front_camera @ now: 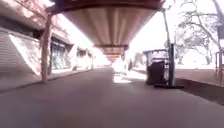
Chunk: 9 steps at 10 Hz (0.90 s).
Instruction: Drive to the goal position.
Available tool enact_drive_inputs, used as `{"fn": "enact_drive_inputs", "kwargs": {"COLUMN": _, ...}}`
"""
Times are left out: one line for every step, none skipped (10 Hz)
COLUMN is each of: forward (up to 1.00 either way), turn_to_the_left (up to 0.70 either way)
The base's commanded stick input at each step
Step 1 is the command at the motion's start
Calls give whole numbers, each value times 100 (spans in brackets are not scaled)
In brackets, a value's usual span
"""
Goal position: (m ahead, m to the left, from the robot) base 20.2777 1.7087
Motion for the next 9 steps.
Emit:
{"fn": "enact_drive_inputs", "kwargs": {"forward": 85, "turn_to_the_left": 0}}
{"fn": "enact_drive_inputs", "kwargs": {"forward": 85, "turn_to_the_left": 0}}
{"fn": "enact_drive_inputs", "kwargs": {"forward": 85, "turn_to_the_left": 0}}
{"fn": "enact_drive_inputs", "kwargs": {"forward": 85, "turn_to_the_left": 0}}
{"fn": "enact_drive_inputs", "kwargs": {"forward": 85, "turn_to_the_left": 0}}
{"fn": "enact_drive_inputs", "kwargs": {"forward": 85, "turn_to_the_left": 0}}
{"fn": "enact_drive_inputs", "kwargs": {"forward": 85, "turn_to_the_left": 0}}
{"fn": "enact_drive_inputs", "kwargs": {"forward": 85, "turn_to_the_left": 0}}
{"fn": "enact_drive_inputs", "kwargs": {"forward": 85, "turn_to_the_left": 0}}
